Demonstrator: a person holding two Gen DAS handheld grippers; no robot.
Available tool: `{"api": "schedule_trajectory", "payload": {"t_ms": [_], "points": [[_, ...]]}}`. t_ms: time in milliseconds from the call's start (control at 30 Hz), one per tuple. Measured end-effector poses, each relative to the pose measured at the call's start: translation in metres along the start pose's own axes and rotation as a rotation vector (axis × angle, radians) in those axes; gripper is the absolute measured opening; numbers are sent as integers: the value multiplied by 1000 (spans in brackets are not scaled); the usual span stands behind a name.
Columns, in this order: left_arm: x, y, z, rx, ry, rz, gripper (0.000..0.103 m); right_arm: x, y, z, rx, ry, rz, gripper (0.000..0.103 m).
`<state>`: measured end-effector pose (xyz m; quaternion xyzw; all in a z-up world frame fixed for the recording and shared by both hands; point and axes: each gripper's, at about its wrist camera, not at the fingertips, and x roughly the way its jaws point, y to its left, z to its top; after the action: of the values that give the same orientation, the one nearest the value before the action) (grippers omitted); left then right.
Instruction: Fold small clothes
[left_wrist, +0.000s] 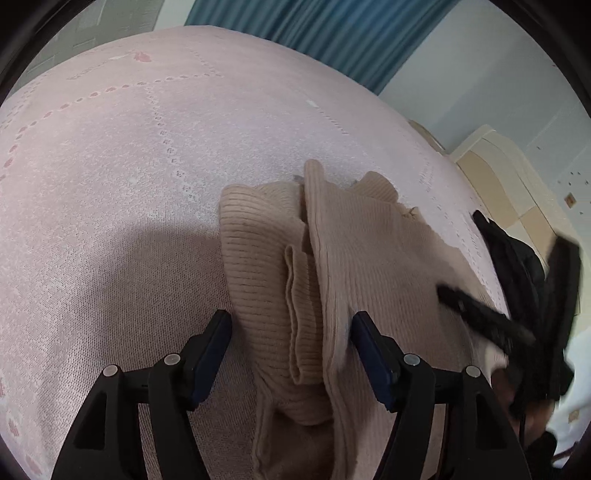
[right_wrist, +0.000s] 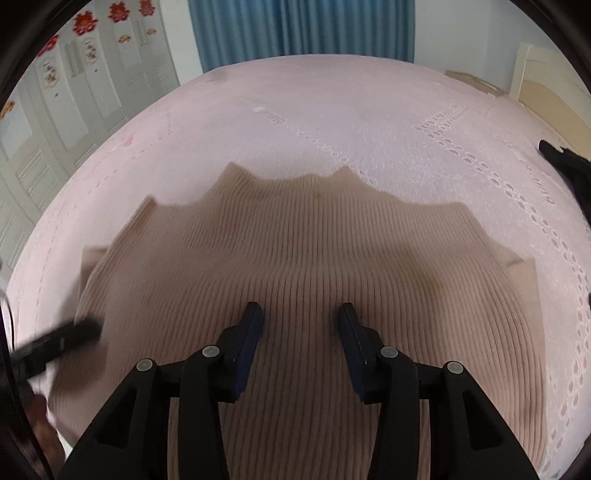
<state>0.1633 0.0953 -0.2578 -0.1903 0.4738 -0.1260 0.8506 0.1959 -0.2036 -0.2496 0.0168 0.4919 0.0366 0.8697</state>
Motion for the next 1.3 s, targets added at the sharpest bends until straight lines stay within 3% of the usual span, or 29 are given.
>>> {"api": "schedule_trajectory", "payload": {"t_ms": [200, 367, 567, 767, 933, 1067, 1133, 1300], "points": [[-6, 5, -3, -22, -3, -37, 65, 42, 1, 37, 31, 78, -35, 43], [-9, 10, -6, -50, 12, -44, 65, 41, 4, 44, 17, 100, -49, 43], [-13, 6, -14, -20, 39, -35, 65, -3, 18, 7, -95, 83, -75, 43], [0, -3, -5, -39, 53, -8, 65, -45, 17, -48, -121, 65, -57, 43], [6, -10, -2, -34, 46, 35, 64, -47, 17, -79, -110, 106, -43, 43], [7, -12, 0, -62, 54, 45, 48, -46, 13, -79, -72, 101, -38, 43], [6, -9, 1, -93, 62, 34, 31, -46, 10, -78, -58, 104, -21, 43], [1, -18, 5, -101, 66, 53, 24, -58, -8, -80, -23, 103, 54, 43]]}}
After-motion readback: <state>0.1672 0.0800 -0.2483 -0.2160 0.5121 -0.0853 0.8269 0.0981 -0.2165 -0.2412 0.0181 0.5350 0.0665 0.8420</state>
